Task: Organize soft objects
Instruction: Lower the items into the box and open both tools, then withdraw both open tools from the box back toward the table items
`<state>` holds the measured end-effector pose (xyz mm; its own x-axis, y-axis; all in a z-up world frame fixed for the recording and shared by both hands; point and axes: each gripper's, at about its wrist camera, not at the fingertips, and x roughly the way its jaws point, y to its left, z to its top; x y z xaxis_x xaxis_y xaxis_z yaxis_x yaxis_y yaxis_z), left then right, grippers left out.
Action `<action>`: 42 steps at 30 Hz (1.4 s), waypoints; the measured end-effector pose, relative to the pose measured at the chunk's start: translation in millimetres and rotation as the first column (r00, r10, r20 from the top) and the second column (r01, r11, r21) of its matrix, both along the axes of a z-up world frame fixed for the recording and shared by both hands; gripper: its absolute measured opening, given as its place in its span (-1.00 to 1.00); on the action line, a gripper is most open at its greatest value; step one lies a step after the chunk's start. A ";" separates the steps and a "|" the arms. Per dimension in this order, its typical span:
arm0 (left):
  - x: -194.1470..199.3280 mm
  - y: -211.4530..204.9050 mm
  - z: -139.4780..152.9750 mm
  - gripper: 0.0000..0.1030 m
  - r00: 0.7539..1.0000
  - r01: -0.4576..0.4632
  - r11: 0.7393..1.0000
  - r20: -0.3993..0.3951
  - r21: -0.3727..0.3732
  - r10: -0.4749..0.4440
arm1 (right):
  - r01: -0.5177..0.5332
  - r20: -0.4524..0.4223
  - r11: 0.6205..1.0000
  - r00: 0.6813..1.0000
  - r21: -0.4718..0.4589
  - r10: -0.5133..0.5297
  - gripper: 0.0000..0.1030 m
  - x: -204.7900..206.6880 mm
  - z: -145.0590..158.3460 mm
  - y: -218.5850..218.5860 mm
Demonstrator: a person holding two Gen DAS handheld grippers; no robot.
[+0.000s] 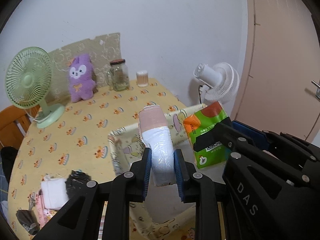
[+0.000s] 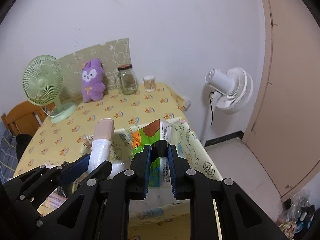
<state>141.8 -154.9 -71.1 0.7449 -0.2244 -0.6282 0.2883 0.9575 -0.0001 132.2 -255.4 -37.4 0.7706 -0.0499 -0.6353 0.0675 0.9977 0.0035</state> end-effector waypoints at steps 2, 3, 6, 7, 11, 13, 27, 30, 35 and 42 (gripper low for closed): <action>3.1 -3.4 -4.7 -0.56 1.000 0.006 1.000 -0.014 0.003 -0.006 | 0.007 -0.015 1.000 1.000 0.005 -0.007 -0.61 2.4 -5.6 -3.8; 5.3 -4.8 -7.5 -0.56 1.000 0.010 1.000 -0.022 0.002 -0.010 | 0.011 -0.021 1.000 1.000 0.007 -0.011 -0.61 4.4 -7.9 -4.8; 11.0 -8.9 -15.3 -0.54 0.999 0.024 1.000 -0.039 -0.002 -0.024 | 0.022 -0.040 1.000 0.999 0.011 -0.021 -0.61 9.8 -15.4 -8.8; 13.3 -9.5 -17.6 -0.53 0.999 0.027 1.000 -0.045 -0.002 -0.027 | 0.026 -0.047 1.000 0.999 0.010 -0.025 -0.61 11.6 -18.1 -10.0; 20.1 -10.6 -26.3 -0.43 0.997 0.035 0.999 -0.065 0.003 -0.035 | 0.038 -0.076 0.999 0.996 0.005 -0.037 -0.61 18.9 -28.6 -13.3; 26.6 -10.3 -30.4 -0.38 0.998 0.028 0.999 -0.064 0.022 -0.026 | 0.040 -0.089 0.999 0.995 0.005 -0.039 -0.61 22.2 -32.9 -13.8; 36.1 -8.6 -32.5 -0.03 0.995 0.061 0.997 -0.075 0.037 -0.058 | 0.045 -0.123 0.999 0.991 0.004 -0.045 -0.33 37.7 -39.7 -8.6; 29.5 -11.9 -27.7 0.55 0.996 0.064 0.998 -0.064 0.021 -0.062 | 0.080 -0.095 0.997 0.992 -0.006 -0.081 0.58 33.0 -35.3 -10.9; 20.0 -8.4 -17.1 0.95 0.999 0.029 0.999 -0.030 0.029 -0.028 | 0.092 -0.053 0.996 0.994 -0.003 -0.092 0.64 21.9 -25.3 -12.6; 4.2 -2.9 -4.9 0.95 1.000 0.016 0.999 -0.006 0.052 -0.016 | 0.081 -0.037 0.997 0.996 -0.007 -0.081 0.66 7.8 -13.2 -3.3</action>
<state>146.0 -157.8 -76.0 0.7377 -0.2033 -0.6438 0.3038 0.9515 0.0476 139.9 -258.7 -50.6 0.7394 -0.1145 -0.6634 0.1480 0.9890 -0.0056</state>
